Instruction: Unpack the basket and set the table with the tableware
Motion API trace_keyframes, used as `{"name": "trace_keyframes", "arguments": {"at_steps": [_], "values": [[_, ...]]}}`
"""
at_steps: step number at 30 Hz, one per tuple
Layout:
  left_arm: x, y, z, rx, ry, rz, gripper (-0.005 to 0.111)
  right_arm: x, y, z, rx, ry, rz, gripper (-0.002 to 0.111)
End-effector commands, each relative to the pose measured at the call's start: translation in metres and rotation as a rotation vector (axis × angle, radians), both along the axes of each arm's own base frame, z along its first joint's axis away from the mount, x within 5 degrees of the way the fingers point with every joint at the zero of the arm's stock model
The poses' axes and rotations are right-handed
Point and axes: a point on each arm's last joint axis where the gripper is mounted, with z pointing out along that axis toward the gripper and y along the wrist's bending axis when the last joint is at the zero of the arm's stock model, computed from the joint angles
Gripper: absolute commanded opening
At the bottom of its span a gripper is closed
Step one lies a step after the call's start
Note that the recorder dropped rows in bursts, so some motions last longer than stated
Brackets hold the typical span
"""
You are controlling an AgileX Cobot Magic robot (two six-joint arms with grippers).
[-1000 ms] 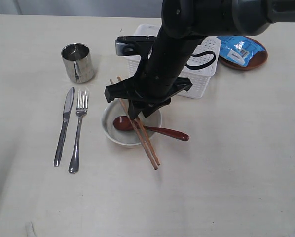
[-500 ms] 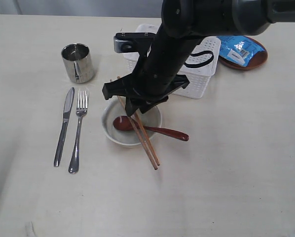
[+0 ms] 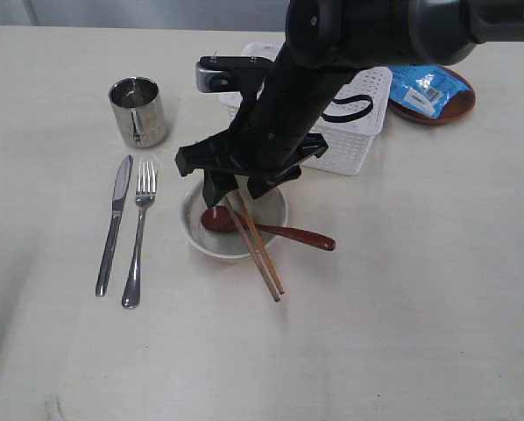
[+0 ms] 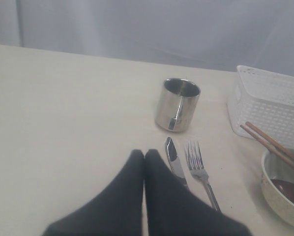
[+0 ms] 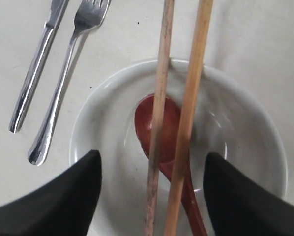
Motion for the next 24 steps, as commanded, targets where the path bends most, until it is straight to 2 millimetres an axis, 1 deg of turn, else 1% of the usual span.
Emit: {"name": "trace_keyframes", "arguments": {"at_steps": [1, 6, 10, 24], "values": [[0.0001, 0.0, 0.0002, -0.005, -0.011, 0.001, 0.0, 0.0015, 0.0018, -0.0096, -0.011, 0.013, 0.009, 0.058], [0.0001, 0.0, 0.0002, -0.003, -0.011, 0.001, 0.0, 0.0019, 0.0044, -0.0142, 0.006, 0.024, 0.013, 0.058], [0.0001, 0.0, 0.0002, -0.003, -0.011, 0.001, 0.0, 0.0006, 0.0073, -0.0129, 0.04, 0.035, 0.024, 0.058], [0.0001, 0.0, 0.0002, -0.005, -0.011, 0.001, 0.0, -0.0024, 0.0067, -0.0131, 0.033, 0.047, 0.077, 0.058]]}}
